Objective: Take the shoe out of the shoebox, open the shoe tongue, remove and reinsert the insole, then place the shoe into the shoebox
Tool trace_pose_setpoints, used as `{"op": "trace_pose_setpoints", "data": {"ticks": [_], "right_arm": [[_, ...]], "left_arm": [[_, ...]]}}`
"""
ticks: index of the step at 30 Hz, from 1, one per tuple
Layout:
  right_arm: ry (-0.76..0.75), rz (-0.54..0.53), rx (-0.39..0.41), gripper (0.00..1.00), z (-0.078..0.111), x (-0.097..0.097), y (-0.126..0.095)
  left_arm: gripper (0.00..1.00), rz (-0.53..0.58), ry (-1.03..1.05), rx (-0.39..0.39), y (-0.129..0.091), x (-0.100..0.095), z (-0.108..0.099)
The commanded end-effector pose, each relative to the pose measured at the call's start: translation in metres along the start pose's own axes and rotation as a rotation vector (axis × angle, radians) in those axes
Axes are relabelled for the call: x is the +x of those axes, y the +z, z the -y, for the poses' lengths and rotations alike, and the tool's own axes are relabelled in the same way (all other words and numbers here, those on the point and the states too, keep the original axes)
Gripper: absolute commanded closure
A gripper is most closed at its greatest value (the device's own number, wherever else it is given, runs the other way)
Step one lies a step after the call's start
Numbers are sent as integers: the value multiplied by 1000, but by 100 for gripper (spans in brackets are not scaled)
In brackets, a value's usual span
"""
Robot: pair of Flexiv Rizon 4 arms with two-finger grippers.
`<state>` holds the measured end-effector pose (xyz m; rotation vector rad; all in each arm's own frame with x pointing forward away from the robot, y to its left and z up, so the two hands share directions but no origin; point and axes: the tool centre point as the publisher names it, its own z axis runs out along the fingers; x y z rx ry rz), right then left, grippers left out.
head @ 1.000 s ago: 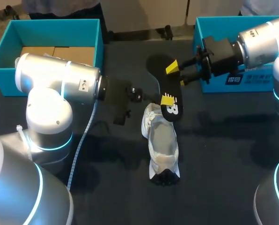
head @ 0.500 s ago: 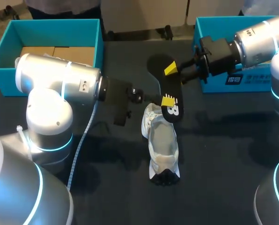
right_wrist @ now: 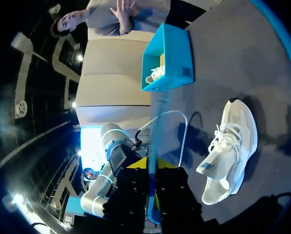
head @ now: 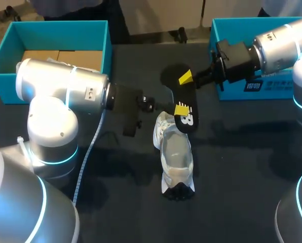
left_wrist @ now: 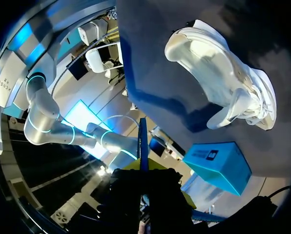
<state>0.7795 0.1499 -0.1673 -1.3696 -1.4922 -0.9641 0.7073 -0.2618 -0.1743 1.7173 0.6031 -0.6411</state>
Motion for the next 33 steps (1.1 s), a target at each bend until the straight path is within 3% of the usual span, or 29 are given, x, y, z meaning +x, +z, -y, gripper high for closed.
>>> {"op": "trace_pose_setpoints", "data": {"ticks": [1,4,6,7,8,9,20,33], "right_arm": [[-5,-7,2,100,0,0,1],[-16,-19,2,100,1,1,1],[-20,-23,-1,100,1,1,0],[-25,-29,-2,100,1,1,0],[-26,-31,-2,100,1,1,-1],[-27,-33,-4,100,2,1,-1],[-48,-63,-25,100,5,-6,-10],[-53,-88,-35,100,10,-20,-11]], "left_arm": [[100,-5,0,-3,-1,-1,2],[100,-7,-4,-3,-3,-1,3],[51,-5,-6,-2,-4,-2,3],[34,-5,-7,-2,-5,-2,4],[4,-5,-11,-3,-6,-3,4],[0,-4,-14,-4,-7,-3,5],[0,2,-137,-43,-51,0,8],[0,-59,-375,-92,-101,11,-12]]}}
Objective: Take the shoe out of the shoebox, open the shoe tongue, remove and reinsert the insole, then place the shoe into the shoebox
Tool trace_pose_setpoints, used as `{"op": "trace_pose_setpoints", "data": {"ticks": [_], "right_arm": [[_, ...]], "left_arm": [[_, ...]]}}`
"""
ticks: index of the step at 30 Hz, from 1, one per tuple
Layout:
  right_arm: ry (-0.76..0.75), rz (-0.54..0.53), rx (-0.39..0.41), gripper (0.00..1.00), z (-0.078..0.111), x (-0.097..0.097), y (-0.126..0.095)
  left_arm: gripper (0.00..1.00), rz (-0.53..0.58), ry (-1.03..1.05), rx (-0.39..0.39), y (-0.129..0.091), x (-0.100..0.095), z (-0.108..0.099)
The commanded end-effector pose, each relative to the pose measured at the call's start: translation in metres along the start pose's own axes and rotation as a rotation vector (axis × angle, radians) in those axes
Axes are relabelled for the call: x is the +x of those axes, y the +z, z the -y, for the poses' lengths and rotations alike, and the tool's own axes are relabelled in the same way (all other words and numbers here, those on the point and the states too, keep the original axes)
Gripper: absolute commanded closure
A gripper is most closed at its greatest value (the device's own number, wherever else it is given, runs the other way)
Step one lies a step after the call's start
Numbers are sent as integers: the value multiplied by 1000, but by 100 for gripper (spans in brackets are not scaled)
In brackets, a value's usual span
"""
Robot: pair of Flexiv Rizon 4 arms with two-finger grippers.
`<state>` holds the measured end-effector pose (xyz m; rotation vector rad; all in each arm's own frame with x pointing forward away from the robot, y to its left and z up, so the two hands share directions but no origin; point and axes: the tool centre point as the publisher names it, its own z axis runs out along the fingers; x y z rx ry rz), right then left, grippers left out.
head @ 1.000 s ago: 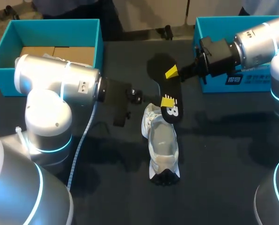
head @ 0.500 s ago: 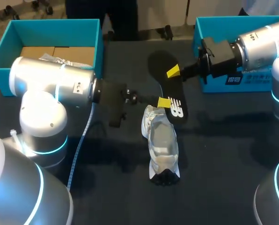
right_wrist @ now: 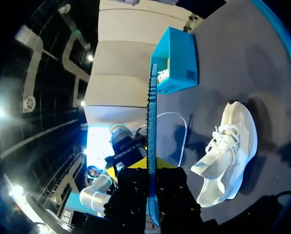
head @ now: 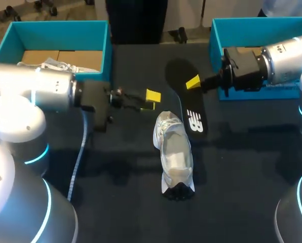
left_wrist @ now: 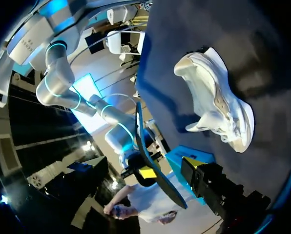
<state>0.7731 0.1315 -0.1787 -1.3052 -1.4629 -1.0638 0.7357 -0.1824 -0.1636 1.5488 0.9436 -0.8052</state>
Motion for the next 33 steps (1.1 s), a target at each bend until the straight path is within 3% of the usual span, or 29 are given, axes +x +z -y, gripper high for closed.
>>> {"op": "trace_pose_setpoints", "data": {"ticks": [1,9,21,27,31,33], "right_arm": [[-4,-8,-6,100,3,-4,2],[5,-24,-29,100,8,-9,4],[5,-24,-29,100,8,-9,4],[20,-41,-29,100,10,-21,6],[24,-68,-40,100,18,-30,8],[27,-79,-43,100,19,-33,9]], "left_arm": [[0,-37,-53,-3,-21,-7,-4],[0,-134,-154,-62,-41,-6,-24],[0,-134,-154,-62,-41,-6,-24],[0,-251,-227,-6,-44,-11,-53],[0,-397,-273,-2,-49,-11,-71],[0,-397,-273,-2,-49,-11,-71]]}}
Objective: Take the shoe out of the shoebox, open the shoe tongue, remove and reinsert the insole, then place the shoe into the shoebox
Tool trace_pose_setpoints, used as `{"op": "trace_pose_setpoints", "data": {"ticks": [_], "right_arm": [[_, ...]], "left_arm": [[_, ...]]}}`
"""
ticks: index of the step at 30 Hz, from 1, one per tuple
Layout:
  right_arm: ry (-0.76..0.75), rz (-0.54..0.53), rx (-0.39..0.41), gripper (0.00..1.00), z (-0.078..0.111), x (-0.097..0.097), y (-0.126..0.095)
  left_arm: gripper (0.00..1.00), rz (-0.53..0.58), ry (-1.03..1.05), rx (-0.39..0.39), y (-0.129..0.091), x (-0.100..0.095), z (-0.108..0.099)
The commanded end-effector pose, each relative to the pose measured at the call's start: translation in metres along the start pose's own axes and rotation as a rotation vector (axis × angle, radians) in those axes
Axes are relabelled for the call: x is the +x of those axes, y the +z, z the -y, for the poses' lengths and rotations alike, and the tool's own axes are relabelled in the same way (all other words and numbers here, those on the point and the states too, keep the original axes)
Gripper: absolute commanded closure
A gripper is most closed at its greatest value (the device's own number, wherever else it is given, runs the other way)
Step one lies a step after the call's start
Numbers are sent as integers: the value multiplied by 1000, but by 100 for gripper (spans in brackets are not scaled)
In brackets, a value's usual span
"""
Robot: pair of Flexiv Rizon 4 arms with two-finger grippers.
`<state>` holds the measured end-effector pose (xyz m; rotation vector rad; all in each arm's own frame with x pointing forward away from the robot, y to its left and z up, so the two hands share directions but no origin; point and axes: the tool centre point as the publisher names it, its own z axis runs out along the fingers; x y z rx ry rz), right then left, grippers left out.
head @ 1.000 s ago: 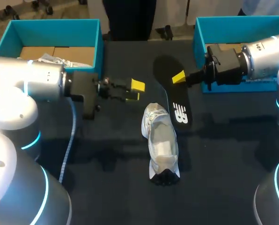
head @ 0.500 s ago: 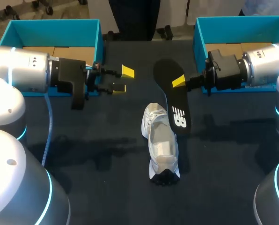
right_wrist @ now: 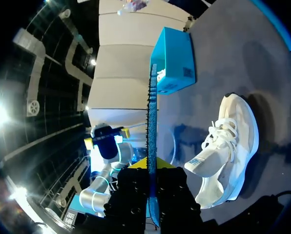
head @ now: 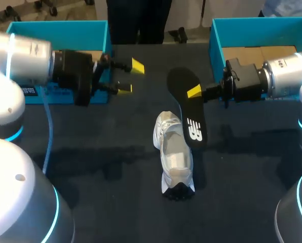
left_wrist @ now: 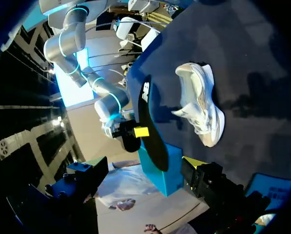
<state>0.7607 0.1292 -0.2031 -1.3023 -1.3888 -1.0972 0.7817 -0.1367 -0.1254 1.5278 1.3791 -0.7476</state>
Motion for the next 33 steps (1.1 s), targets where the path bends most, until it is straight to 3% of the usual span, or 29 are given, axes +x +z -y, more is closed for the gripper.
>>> {"op": "trace_pose_setpoints", "data": {"ticks": [1,13,16,18,19,21,33], "right_arm": [[-1,-24,-15,100,5,-10,3],[-1,-24,-15,100,5,-10,3],[-1,-24,-15,100,5,-10,3],[-1,-24,-15,100,5,-10,3],[-1,-24,-15,100,5,-10,3],[-1,-24,-15,100,5,-10,3],[-1,-24,-15,100,5,-10,3]], "left_arm": [[0,-130,-4,42,2,-9,-15],[0,-121,-21,47,2,-13,-19],[0,-194,-50,96,7,-19,-33],[0,-318,-75,101,17,-19,-43],[0,-323,-84,112,20,-20,-48],[0,-452,-119,180,32,-24,-62],[0,-465,-139,198,36,-26,-67]]}}
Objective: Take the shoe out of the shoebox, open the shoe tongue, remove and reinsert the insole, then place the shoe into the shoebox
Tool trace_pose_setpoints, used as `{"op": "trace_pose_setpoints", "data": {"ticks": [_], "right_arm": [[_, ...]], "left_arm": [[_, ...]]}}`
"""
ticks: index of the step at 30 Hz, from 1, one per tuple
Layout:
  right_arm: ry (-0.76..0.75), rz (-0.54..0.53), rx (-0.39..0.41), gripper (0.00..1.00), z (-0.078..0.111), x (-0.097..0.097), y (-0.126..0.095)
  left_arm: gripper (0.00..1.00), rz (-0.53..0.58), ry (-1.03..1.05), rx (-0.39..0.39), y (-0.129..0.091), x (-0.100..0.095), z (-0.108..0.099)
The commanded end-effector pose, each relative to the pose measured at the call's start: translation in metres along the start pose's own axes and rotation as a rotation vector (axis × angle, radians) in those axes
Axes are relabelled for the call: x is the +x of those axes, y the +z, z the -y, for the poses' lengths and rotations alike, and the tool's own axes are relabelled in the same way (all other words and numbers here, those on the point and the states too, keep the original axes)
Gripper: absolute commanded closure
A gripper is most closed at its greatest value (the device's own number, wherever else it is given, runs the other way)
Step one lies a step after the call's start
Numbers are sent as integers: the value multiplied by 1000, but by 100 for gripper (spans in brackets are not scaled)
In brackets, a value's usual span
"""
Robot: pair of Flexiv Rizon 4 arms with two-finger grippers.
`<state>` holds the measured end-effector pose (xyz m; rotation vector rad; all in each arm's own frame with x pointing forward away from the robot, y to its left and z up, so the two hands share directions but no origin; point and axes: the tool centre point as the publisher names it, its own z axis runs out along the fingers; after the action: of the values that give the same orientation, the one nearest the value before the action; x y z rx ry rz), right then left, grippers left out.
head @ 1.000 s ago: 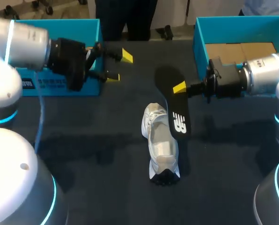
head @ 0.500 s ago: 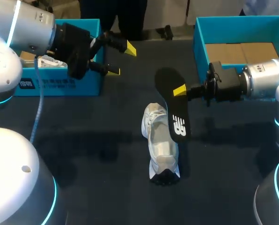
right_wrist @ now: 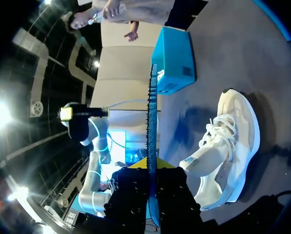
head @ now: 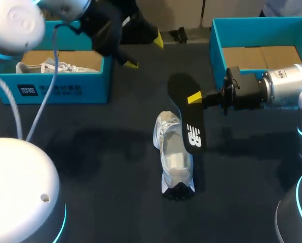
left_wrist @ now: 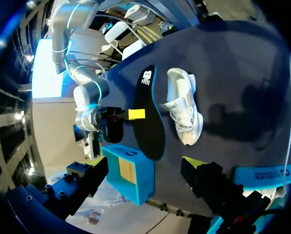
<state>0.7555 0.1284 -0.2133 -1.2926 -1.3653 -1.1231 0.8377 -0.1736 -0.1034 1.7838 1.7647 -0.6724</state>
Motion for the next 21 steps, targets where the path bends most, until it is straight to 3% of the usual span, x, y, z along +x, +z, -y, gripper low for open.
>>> {"op": "trace_pose_setpoints", "data": {"ticks": [1,3,8,14,21], "right_arm": [[0,2,-1,100,0,0,2],[0,2,-1,100,0,0,2],[0,2,-1,100,0,0,2],[0,2,-1,100,0,0,2],[0,2,-1,100,0,0,2]], "left_arm": [[0,-87,-42,77,4,-13,-12],[0,-126,-61,91,7,-31,-12],[0,-344,-103,185,16,-62,-1],[0,-522,-65,208,31,-73,9],[0,-605,-37,275,44,-77,3]]}}
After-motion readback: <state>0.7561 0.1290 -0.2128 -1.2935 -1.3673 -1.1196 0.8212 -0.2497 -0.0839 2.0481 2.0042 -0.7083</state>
